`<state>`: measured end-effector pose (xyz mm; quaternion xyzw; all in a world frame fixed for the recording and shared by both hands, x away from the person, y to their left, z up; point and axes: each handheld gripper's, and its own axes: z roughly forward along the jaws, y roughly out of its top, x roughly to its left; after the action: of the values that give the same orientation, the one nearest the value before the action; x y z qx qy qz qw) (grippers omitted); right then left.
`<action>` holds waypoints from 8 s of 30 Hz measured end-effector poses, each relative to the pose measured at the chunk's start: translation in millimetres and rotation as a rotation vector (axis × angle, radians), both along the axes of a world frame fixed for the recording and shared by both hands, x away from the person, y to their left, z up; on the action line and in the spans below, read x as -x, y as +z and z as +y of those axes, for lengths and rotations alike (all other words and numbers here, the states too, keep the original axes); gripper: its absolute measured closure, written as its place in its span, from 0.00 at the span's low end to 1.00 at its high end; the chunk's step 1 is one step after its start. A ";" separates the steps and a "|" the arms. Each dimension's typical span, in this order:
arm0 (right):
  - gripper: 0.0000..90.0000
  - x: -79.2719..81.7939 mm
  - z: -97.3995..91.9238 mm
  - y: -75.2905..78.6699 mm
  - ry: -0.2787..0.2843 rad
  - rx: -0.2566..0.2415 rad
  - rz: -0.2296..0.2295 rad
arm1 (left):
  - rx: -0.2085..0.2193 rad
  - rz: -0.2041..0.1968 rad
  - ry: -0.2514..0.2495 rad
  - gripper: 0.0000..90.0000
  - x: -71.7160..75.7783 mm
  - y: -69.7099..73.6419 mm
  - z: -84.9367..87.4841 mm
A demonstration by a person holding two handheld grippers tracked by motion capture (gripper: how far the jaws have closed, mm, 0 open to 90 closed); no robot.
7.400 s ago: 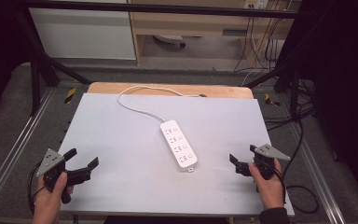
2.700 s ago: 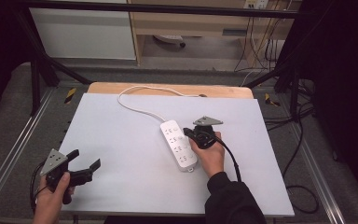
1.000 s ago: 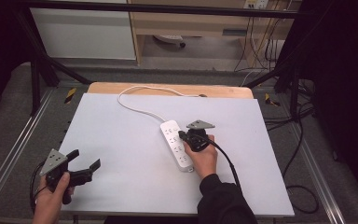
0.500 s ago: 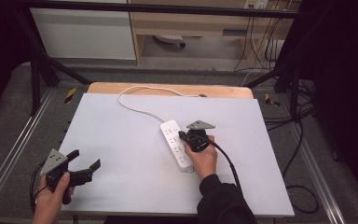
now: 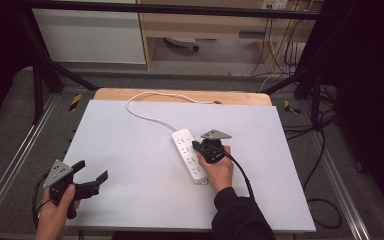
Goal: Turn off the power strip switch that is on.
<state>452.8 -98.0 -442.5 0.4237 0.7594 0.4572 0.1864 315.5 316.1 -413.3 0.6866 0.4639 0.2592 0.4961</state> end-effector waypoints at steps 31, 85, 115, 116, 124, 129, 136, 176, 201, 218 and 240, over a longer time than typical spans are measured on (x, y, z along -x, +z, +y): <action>1.00 0.3 5.2 -0.6 -0.004 0.045 -0.006 | -0.003 0.006 -0.004 0.07 0.6 0.1 -1.0; 1.00 -0.3 9.0 2.5 -0.004 0.088 0.000 | -0.005 0.012 -0.002 0.07 0.7 -0.3 -1.2; 1.00 -0.2 9.8 3.2 -0.002 0.103 -0.002 | -0.006 0.015 -0.003 0.07 0.6 -0.7 -2.0; 1.00 -0.1 10.0 3.4 0.000 0.107 -0.003 | -0.006 0.015 -0.002 0.07 0.7 -0.6 -2.0; 1.00 -0.8 9.9 3.7 0.003 0.112 0.001 | -0.008 0.016 -0.002 0.07 0.5 -0.7 -1.7; 1.00 -0.7 11.2 4.0 -0.001 0.124 0.007 | -0.005 0.016 -0.001 0.07 0.6 -0.6 -1.8; 1.00 -0.2 11.2 3.8 -0.002 0.122 0.004 | -0.007 0.017 -0.002 0.07 0.4 -0.8 -1.6; 1.00 0.9 7.5 3.9 0.000 0.066 -0.004 | -0.009 0.025 -0.004 0.07 -1.3 -2.2 -2.0; 0.61 7.8 -3.1 26.9 -0.053 -0.037 -0.068 | -0.012 0.029 -0.006 0.07 -1.2 -2.3 -1.8; 0.18 2.0 -17.2 51.2 -0.111 -0.065 -0.035 | -0.012 0.027 -0.005 0.07 -1.5 -2.4 -1.5; 0.06 13.2 -56.1 71.8 -0.130 -0.042 -0.029 | -0.014 0.029 -0.003 0.07 -1.6 -2.5 -1.2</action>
<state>439.6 -154.1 -370.6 0.4691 0.7179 0.4660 0.2178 317.1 314.9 -415.9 0.6945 0.4681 0.2516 0.4850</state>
